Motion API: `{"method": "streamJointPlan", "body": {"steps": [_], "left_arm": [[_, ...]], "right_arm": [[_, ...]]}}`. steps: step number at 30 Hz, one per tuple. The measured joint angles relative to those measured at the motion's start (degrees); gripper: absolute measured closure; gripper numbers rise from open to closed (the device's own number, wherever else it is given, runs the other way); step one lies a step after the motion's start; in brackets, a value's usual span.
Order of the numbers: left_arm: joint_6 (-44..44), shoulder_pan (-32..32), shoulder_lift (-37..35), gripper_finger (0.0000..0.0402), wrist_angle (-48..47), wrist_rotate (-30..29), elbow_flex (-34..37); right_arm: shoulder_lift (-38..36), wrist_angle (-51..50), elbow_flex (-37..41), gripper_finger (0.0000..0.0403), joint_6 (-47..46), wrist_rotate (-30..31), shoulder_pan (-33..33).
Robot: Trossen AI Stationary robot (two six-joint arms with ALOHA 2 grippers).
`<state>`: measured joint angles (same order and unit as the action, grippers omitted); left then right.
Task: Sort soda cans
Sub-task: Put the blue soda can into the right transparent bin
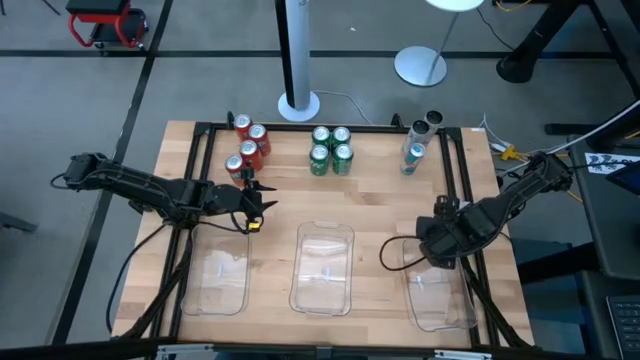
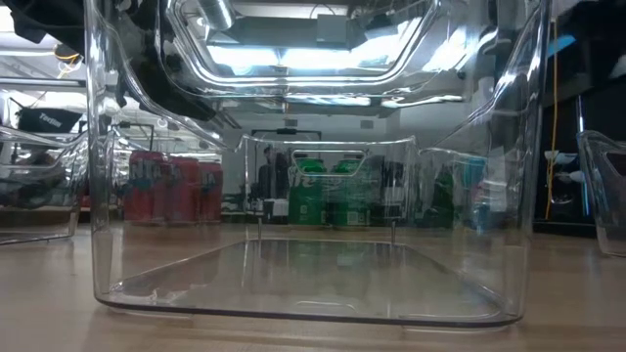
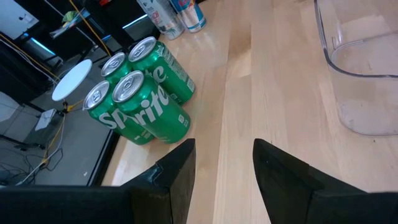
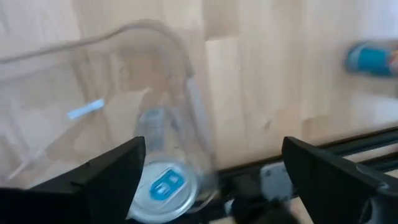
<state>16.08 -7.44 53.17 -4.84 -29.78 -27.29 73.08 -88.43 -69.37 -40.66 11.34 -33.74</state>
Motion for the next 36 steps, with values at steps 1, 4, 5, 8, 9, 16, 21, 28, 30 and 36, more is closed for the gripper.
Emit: {"method": "streamJointPlan", "body": {"steps": [1, 4, 5, 8, 9, 16, 21, 28, 30, 36], "left_arm": [[0.0, 0.0, 0.0, 0.0249, 0.0, 0.0, 0.0], [0.0, 0.0, 0.0, 0.0249, 0.0, 0.0, 0.0], [0.0, 0.0, 0.0, 0.0249, 0.0, 0.0, 0.0], [0.0, 0.0, 0.0, 0.0249, 0.0, 0.0, 0.0], [0.0, 0.0, 0.0, 0.0249, 0.0, 0.0, 0.0], [-0.1, 0.0, 0.0, 0.0249, 0.0, 0.0, 0.0], [-0.6, 0.0, 0.0, 0.0249, 0.0, 0.0, 0.0], [-0.5, 0.0, 0.0, 0.0249, -0.1, 0.0, 0.0], [-0.5, 0.0, 0.0, 0.0249, -0.1, 0.0, 0.0], [-0.5, 0.0, 0.0, 0.0249, -0.1, 0.0, 0.0]], "right_arm": [[0.0, -0.4, -0.4, 0.0026, 0.0, 1.0, 0.0], [0.0, -1.5, -1.4, 0.0026, 0.5, 3.2, 0.3], [0.0, -1.7, -1.5, 0.0026, 0.8, 4.1, 0.7], [0.0, -1.5, -1.5, 0.0026, 3.5, 7.2, 2.5], [0.0, -1.4, -1.5, 0.0026, 4.8, 8.2, 3.3], [0.3, 6.9, -1.5, 0.0026, 19.1, 14.1, 9.2], [0.3, 7.4, -1.5, 0.0026, 25.8, 17.4, 15.6], [0.3, 7.4, -1.4, 0.0026, 36.5, 17.3, 27.1], [0.3, 7.4, -1.4, 0.0026, 39.7, 16.7, 30.6], [0.3, 8.0, -1.4, 0.0026, 46.9, 16.1, 40.6]]}}
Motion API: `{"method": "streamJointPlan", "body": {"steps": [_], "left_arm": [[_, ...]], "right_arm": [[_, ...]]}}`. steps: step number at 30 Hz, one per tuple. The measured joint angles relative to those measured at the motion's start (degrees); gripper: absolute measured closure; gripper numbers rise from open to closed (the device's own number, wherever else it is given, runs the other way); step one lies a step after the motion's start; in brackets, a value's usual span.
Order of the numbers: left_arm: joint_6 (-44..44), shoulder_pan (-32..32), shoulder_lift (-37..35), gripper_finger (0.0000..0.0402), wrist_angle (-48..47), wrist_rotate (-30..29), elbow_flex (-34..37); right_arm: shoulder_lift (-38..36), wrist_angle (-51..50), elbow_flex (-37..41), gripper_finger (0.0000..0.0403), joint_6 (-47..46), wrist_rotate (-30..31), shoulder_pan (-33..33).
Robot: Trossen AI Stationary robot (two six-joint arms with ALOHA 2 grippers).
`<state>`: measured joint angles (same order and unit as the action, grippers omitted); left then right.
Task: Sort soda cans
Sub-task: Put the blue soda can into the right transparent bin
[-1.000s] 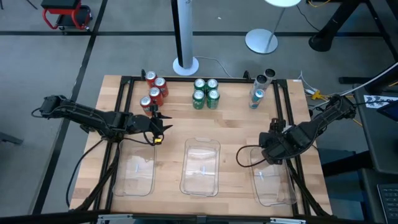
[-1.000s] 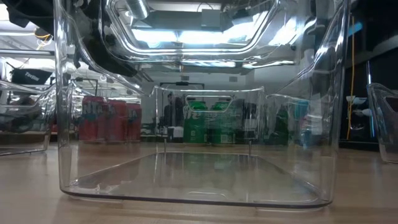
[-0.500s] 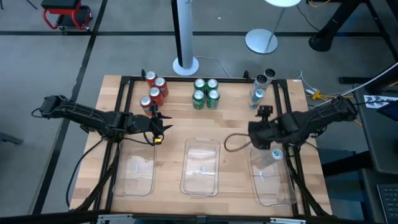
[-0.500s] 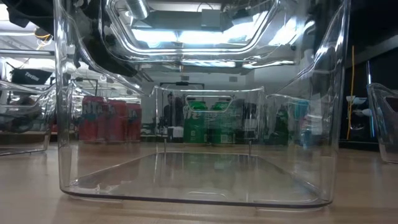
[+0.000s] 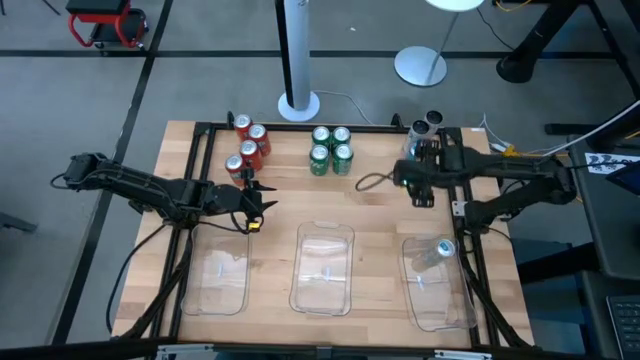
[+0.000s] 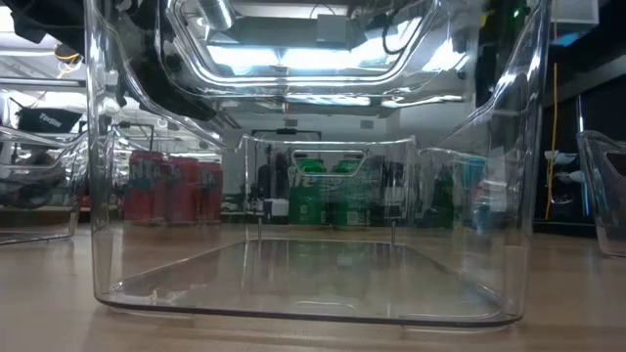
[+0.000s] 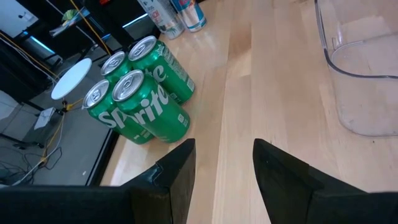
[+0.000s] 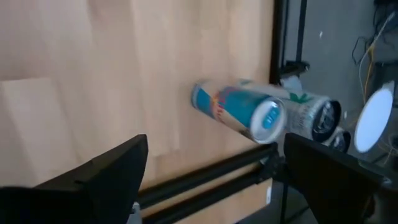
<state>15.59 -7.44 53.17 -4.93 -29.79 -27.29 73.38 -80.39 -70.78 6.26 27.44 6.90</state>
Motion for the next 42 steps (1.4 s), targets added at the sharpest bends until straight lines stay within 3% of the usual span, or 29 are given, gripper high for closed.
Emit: {"method": "streamJointPlan", "body": {"steps": [10, 22, 27, 42], "left_arm": [[0.0, 0.0, 0.0, 0.0249, 0.0, 0.0, 0.0], [0.0, 0.0, 0.0, 0.0249, -0.2, 0.0, 0.0], [0.0, 0.0, 0.0, 0.0249, -0.5, 0.0, 0.0], [0.1, 0.0, 0.0, 0.0249, -0.4, 0.0, 0.0]], "right_arm": [[0.9, 3.5, 0.0, 0.0026, 10.6, -3.0, 13.8], [5.4, 7.5, 0.0, 0.0026, 20.0, -6.4, 26.1], [6.6, 9.0, 0.0, 0.0026, 22.7, -9.7, 28.2], [6.8, 15.9, 6.1, 0.0027, 25.4, -10.6, 33.1]]}}
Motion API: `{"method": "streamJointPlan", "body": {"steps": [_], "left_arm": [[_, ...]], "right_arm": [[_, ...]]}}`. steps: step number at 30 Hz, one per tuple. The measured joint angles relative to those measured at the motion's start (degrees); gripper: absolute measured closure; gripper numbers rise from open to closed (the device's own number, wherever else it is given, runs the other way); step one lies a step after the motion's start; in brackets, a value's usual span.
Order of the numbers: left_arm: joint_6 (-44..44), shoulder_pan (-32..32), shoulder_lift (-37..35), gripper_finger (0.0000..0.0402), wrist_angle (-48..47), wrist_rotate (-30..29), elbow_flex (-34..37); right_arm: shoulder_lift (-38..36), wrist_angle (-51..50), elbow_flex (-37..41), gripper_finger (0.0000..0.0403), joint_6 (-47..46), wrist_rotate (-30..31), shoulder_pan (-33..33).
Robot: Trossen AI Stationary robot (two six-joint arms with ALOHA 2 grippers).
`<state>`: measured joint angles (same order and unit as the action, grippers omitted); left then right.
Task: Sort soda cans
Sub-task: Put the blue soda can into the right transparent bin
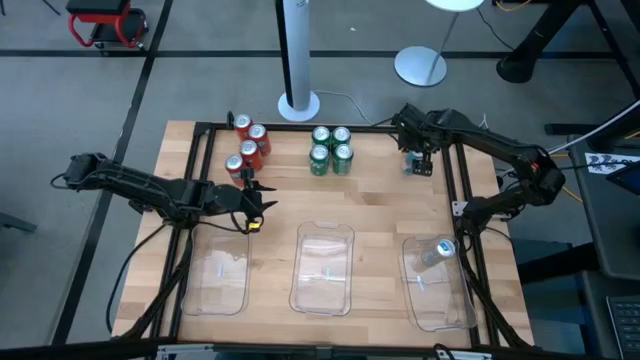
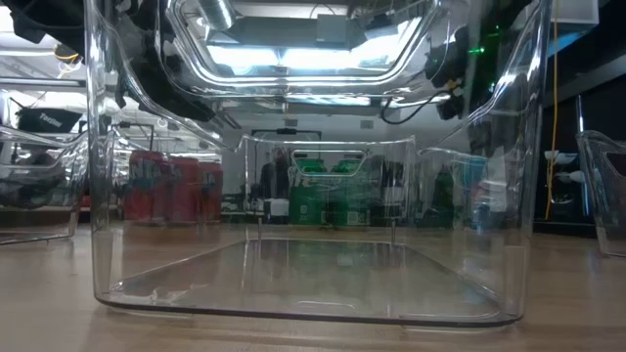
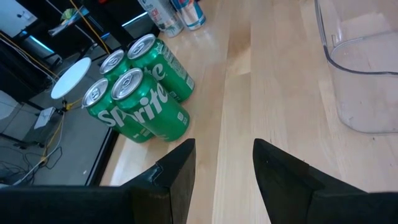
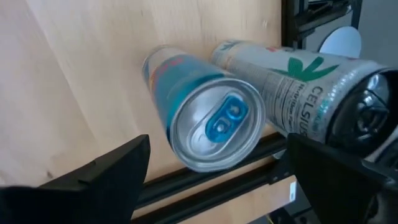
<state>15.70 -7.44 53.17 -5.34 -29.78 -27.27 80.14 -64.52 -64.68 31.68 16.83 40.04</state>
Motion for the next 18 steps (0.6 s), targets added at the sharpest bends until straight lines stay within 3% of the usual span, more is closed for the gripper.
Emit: {"method": "streamJointPlan", "body": {"steps": [18], "left_arm": [[0.0, 0.0, 0.0, 0.0249, 0.2, 0.0, 0.0]], "right_arm": [[0.0, 9.2, 6.6, 0.0027, 1.8, -3.9, 1.0]]}}
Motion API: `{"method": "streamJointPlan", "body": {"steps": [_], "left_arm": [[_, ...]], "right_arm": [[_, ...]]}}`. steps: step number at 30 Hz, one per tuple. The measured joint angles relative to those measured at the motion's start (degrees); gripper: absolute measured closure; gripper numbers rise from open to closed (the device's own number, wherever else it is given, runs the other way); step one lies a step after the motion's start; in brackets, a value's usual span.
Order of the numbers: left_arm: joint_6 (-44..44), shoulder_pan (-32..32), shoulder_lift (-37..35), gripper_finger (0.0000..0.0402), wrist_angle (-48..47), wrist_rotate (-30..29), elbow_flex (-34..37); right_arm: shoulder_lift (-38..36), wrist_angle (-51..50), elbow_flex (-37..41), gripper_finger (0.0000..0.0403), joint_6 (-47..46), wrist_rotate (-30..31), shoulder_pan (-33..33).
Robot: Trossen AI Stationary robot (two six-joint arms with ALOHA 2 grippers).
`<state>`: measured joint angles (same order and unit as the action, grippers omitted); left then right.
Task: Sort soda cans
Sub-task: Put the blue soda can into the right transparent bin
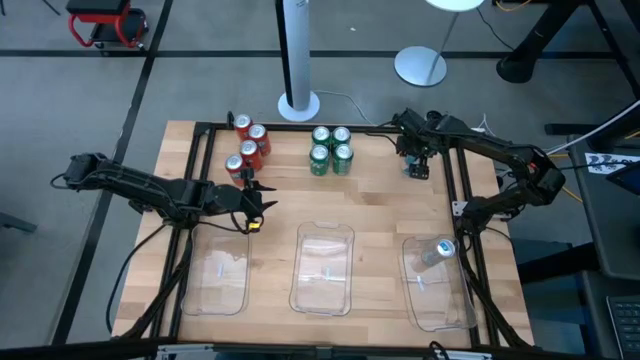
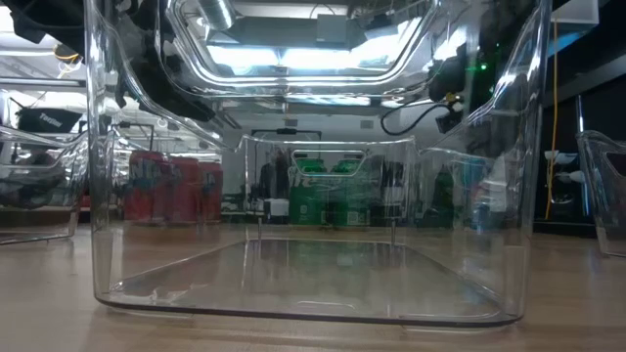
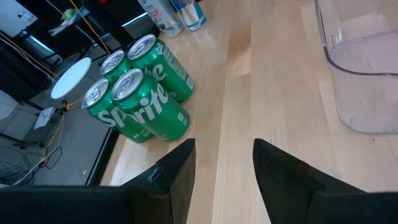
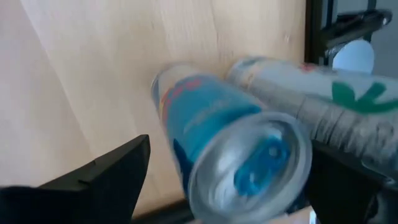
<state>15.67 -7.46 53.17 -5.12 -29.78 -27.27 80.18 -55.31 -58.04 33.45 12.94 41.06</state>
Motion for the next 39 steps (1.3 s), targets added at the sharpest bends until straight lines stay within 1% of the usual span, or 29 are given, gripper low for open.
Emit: {"method": "streamJointPlan", "body": {"steps": [3, 7, 13, 20, 22, 24, 29, 32, 33, 39], "left_arm": [[0.0, 0.0, 0.0, 0.0249, 0.1, 0.0, 0.0], [0.0, 0.0, 0.0, 0.0249, 0.1, 0.0, 0.0], [0.1, 0.0, 0.0, 0.0249, 0.1, 0.0, 0.0], [0.2, 0.0, 0.0, 0.0249, 0.1, 0.0, 0.0], [0.2, 0.0, 0.0, 0.0249, 0.1, 0.0, 0.0], [0.3, 0.0, 0.0, 0.0249, 0.1, 0.0, 0.0], [0.4, 0.0, 0.0, 0.0249, 0.1, 0.0, 0.0], [0.4, 0.0, 0.0, 0.0249, 0.1, 0.0, 0.0], [0.4, 0.0, 0.0, 0.0249, 0.1, 0.0, 0.0], [0.4, 0.0, 0.0, 0.0249, 0.1, 0.0, 0.0]], "right_arm": [[0.0, 2.2, 1.2, 0.0027, 0.1, -0.6, 0.0], [0.0, 4.4, 3.0, 0.0027, 0.3, -3.1, 0.3], [0.0, 5.0, 4.2, 0.0027, 0.4, -3.3, 0.3], [0.7, 6.9, 6.0, 0.0029, 0.8, -4.9, 0.3], [1.1, 6.8, 6.2, 0.004, 1.4, -5.1, 0.3], [1.4, 7.6, 6.2, 0.006, 1.6, -5.4, 0.3], [1.4, 8.7, 6.1, 0.0134, 2.0, -7.1, 0.3], [1.4, 8.3, 5.9, 0.0171, 2.3, -7.6, 0.3], [1.4, 8.1, 5.9, 0.0178, 2.7, -7.7, 0.3], [1.1, 7.6, 5.9, 0.0177, 3.2, -8.1, 0.2]]}}
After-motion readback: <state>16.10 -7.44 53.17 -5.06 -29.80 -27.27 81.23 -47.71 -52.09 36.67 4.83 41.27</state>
